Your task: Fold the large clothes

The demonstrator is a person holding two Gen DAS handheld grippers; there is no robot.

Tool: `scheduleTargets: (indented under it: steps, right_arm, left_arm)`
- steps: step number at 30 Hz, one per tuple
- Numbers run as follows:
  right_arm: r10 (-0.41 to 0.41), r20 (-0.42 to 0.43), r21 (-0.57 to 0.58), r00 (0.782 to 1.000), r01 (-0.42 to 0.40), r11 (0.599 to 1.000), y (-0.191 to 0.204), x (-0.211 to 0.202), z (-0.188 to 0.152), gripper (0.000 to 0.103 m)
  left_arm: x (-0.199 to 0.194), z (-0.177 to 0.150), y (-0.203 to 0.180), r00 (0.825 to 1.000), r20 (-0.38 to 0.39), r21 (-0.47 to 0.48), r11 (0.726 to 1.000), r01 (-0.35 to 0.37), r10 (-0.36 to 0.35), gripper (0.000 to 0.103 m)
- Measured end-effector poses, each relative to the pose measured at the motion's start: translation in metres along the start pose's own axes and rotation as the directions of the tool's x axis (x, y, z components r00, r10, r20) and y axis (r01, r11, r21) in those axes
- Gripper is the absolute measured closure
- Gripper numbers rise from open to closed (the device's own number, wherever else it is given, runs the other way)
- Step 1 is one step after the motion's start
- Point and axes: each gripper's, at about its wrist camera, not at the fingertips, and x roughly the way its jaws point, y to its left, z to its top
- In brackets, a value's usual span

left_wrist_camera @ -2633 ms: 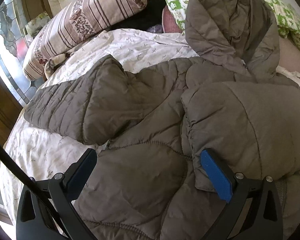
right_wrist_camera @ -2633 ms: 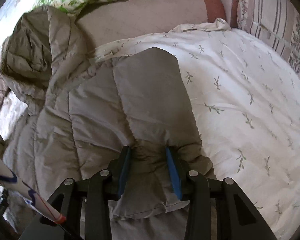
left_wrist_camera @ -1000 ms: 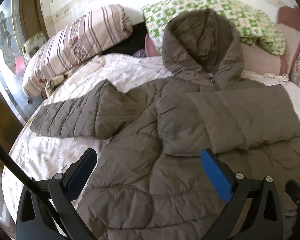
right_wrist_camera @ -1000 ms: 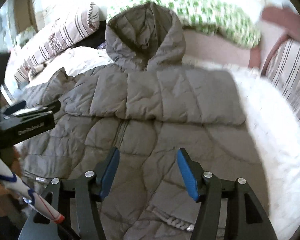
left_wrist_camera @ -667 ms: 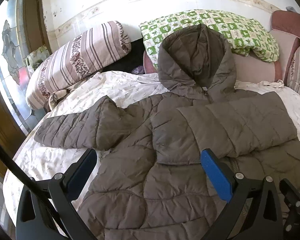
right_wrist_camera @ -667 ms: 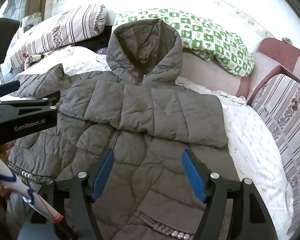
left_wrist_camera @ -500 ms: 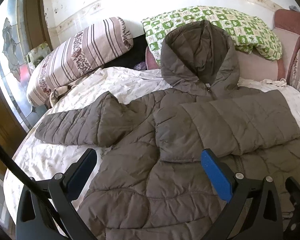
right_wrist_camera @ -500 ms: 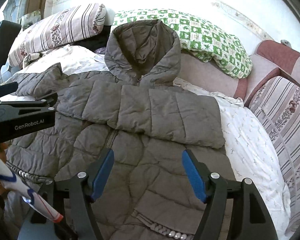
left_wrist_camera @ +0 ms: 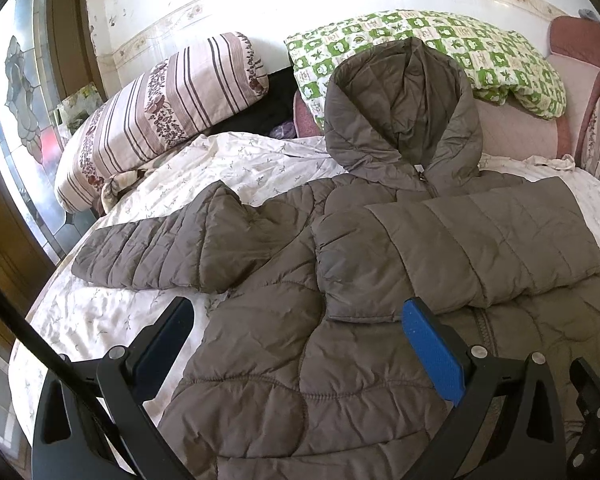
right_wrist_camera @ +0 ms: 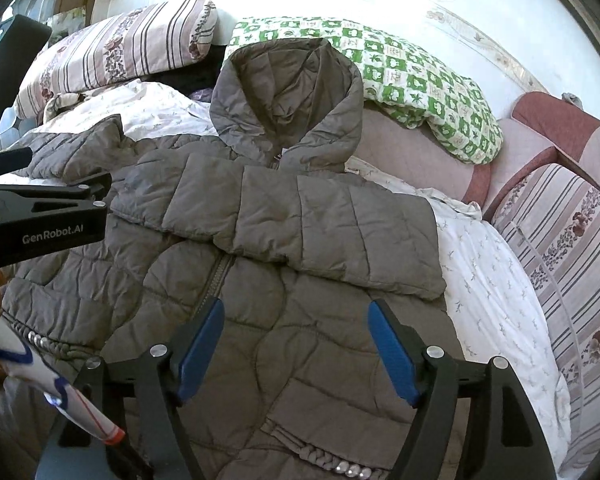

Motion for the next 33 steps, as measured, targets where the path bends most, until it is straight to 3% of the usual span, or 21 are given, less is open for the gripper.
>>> scheduleTargets:
  steps: [33]
  right_arm:
    - [-0.034,-0.018,-0.049,0.999,0.033,0.998,0.014,0.008,0.0,0.02]
  left_arm:
    - [0.007,-0.002,0.008,1.0,-0.015,0.007,1.0,-0.015,0.015,0.0]
